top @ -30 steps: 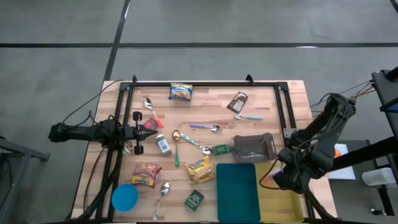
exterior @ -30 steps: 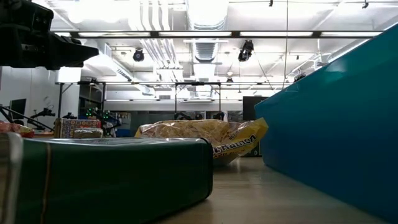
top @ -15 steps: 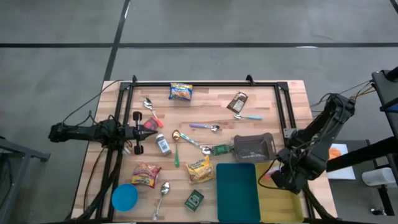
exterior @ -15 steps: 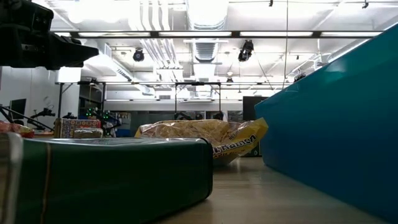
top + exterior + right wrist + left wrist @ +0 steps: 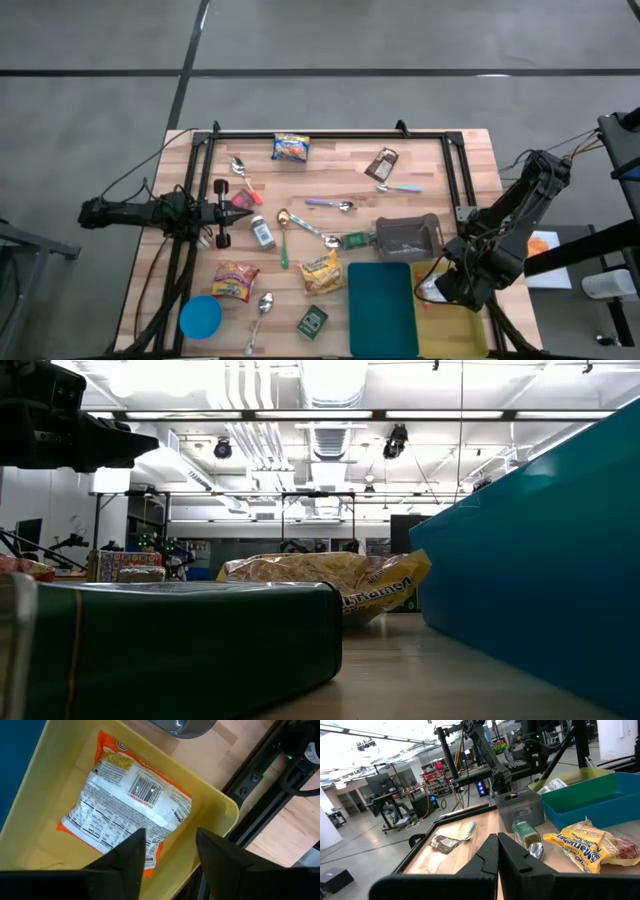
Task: Pick & Place Food Item
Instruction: Put the yellow noodle pack into the yellow bin
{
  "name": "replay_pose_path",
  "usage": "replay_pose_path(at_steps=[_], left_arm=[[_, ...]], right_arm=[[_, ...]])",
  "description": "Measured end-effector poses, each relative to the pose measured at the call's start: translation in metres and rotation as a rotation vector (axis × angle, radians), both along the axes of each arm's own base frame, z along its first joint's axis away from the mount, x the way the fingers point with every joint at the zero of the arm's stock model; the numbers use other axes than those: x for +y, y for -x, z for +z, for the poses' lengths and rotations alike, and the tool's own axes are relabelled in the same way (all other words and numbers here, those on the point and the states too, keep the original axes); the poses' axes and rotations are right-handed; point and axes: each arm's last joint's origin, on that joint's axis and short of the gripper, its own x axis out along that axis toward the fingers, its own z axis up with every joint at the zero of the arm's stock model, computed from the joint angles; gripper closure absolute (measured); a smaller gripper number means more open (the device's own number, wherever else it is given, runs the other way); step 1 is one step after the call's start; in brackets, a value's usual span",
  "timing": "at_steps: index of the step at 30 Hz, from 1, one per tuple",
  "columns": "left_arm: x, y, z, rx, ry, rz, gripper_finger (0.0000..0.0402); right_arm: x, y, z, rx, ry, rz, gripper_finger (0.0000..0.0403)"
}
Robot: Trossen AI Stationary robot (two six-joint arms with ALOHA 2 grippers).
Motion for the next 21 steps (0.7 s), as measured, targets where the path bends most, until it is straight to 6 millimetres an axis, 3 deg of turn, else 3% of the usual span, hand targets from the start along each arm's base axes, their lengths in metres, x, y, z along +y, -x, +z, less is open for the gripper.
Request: replay_pose_path(at_steps=[5,13,21], left_arm=[[0.0,0.0,0.0,0.0,0.0,0.0,0.0402],[0.0,0.0,0.0,0.0,0.0,0.0,0.0402],[0.0,0.0,0.0,0.0,0.0,0.0,0.0402]], right_arm=[[0.0,0.0,0.0,0.0,-0.001,0.022,0.0196],[0.001,-0.005,0.012,-0.131,0.049,0.102,0.019],[-0.007,-0.013,0.033,-0.405,0.326,0.25,0.019]])
